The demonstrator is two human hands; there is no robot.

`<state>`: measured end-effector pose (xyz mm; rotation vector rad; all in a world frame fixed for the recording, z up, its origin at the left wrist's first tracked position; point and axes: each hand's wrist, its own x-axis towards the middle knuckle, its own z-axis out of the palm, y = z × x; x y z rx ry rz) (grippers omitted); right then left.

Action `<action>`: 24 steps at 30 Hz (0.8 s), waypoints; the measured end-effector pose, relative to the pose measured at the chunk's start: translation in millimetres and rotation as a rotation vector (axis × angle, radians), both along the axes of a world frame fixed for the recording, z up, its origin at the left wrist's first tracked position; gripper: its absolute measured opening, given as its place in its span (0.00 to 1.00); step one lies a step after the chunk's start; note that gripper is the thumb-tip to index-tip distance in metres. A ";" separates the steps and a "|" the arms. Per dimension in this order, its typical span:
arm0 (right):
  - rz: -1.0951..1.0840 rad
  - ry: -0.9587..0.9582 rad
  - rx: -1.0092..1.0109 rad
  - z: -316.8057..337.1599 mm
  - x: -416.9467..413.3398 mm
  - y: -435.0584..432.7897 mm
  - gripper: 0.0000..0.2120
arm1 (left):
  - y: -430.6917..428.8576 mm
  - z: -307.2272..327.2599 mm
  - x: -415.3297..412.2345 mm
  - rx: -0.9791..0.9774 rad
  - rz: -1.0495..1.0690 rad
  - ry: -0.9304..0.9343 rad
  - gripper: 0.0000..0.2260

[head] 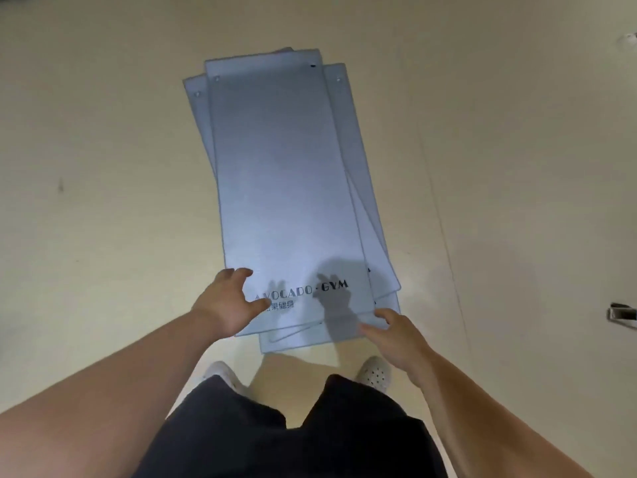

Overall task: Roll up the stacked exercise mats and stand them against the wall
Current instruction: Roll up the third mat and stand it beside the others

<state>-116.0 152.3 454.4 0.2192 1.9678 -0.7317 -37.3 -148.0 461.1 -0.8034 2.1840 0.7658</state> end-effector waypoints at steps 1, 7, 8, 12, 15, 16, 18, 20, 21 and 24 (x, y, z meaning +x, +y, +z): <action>0.040 0.003 0.005 -7.5 1.4 -0.5 0.34 | 2.0 -6.3 16.0 -0.001 0.029 -0.020 0.35; 0.313 0.016 0.101 -113.0 17.9 -13.9 0.37 | 4.2 -101.6 73.0 0.076 0.242 -0.040 0.34; 0.368 0.014 0.129 -136.6 21.5 -16.7 0.38 | 4.8 -125.8 76.9 0.094 0.256 -0.023 0.34; 0.543 0.057 0.231 -245.2 28.2 -35.5 0.36 | 4.8 -236.9 82.2 0.147 0.277 0.010 0.33; 0.586 0.097 0.240 -338.5 24.6 -57.2 0.36 | -1.8 -329.9 81.5 0.147 0.229 -0.004 0.34; 0.602 0.117 0.247 -369.2 22.6 -65.1 0.36 | -5.5 -361.5 80.4 0.146 0.207 -0.012 0.35; 0.660 0.188 0.287 -428.0 18.9 -79.0 0.37 | -15.1 -422.4 75.7 0.141 0.152 -0.038 0.37; 0.729 0.260 0.315 -479.5 14.6 -88.9 0.39 | -27.7 -475.4 65.3 0.150 0.079 -0.069 0.39; 0.760 0.287 0.325 -503.1 12.6 -91.1 0.41 | -33.7 -498.0 58.8 0.153 0.042 -0.076 0.39; 0.838 0.332 0.337 -564.0 6.1 -90.7 0.44 | -47.6 -547.0 40.0 0.091 -0.042 -0.032 0.40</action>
